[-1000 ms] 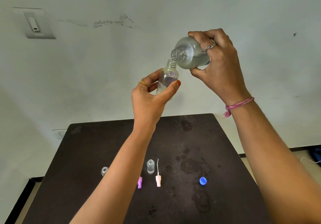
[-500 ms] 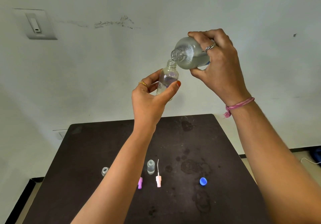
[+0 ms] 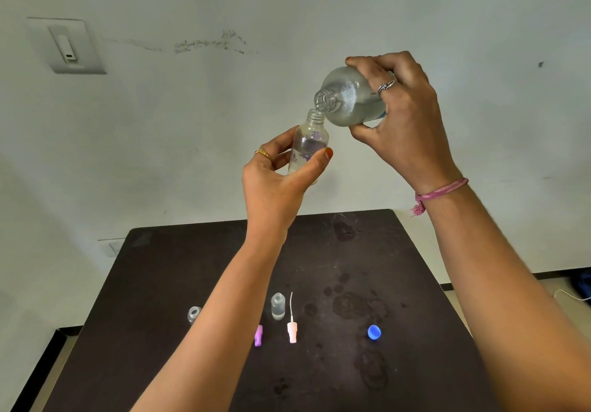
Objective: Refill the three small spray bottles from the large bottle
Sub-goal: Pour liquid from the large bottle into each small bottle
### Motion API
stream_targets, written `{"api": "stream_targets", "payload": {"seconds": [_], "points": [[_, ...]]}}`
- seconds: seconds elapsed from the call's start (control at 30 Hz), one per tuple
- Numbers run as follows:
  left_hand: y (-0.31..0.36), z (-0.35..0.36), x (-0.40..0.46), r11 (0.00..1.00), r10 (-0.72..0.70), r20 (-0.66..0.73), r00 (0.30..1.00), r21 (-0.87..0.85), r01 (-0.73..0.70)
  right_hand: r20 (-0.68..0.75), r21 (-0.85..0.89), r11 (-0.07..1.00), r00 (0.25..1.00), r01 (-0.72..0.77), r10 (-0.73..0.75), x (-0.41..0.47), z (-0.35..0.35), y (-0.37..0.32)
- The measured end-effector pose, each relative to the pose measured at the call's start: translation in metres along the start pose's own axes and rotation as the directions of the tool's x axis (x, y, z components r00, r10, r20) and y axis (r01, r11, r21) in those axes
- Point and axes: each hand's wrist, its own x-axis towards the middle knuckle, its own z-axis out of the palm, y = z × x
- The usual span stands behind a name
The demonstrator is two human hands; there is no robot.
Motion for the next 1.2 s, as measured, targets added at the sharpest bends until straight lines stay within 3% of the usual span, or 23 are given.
{"api": "stream_targets", "payload": {"seconds": [1.2], "points": [[-0.0016,0.0002,-0.0021,1.0,0.022,0.012,1.0,0.004,-0.023,-0.011,-0.003,1.0,1.0,0.006,-0.006,-0.0016,-0.0043,-0.0002]]}}
